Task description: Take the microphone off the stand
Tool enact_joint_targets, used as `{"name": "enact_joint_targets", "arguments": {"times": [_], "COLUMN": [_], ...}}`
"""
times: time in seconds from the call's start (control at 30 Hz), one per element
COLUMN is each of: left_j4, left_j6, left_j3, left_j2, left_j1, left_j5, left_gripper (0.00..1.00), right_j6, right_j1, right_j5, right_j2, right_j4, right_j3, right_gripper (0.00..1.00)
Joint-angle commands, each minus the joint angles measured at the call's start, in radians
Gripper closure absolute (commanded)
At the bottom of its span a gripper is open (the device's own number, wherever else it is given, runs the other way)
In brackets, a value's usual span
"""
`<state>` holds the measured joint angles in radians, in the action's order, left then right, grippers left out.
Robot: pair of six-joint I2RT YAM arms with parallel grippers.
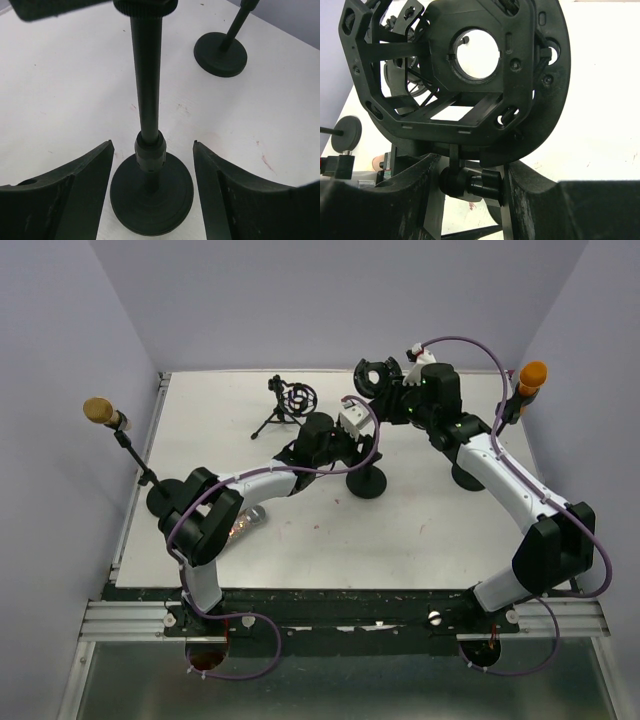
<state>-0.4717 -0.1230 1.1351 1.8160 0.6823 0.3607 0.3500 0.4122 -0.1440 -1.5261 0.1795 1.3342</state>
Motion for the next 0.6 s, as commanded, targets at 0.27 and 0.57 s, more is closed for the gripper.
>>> {"name": "enact_joint_targets", "arguments": {"times": [0.27, 0.57], "left_j4": [-0.007, 0.122], "left_j6": [0.017, 0.104], "left_j3": [0.022, -0.023], "left_j2": [0.040, -0.111], "left_j1": [0.006, 0.006], "left_j5": [0.043, 0.008], "left_gripper": [0.66, 1.00], "right_j6": [0.075, 0.159], "right_j1": [-0.012, -0.019], "right_j5": [-0.080, -0.140], "right_j2": [-0.013, -0.049], "right_j4": [0.012, 0.029], "right_j3": [0.023, 0.071], "right_gripper": [0.99, 0.99]}}
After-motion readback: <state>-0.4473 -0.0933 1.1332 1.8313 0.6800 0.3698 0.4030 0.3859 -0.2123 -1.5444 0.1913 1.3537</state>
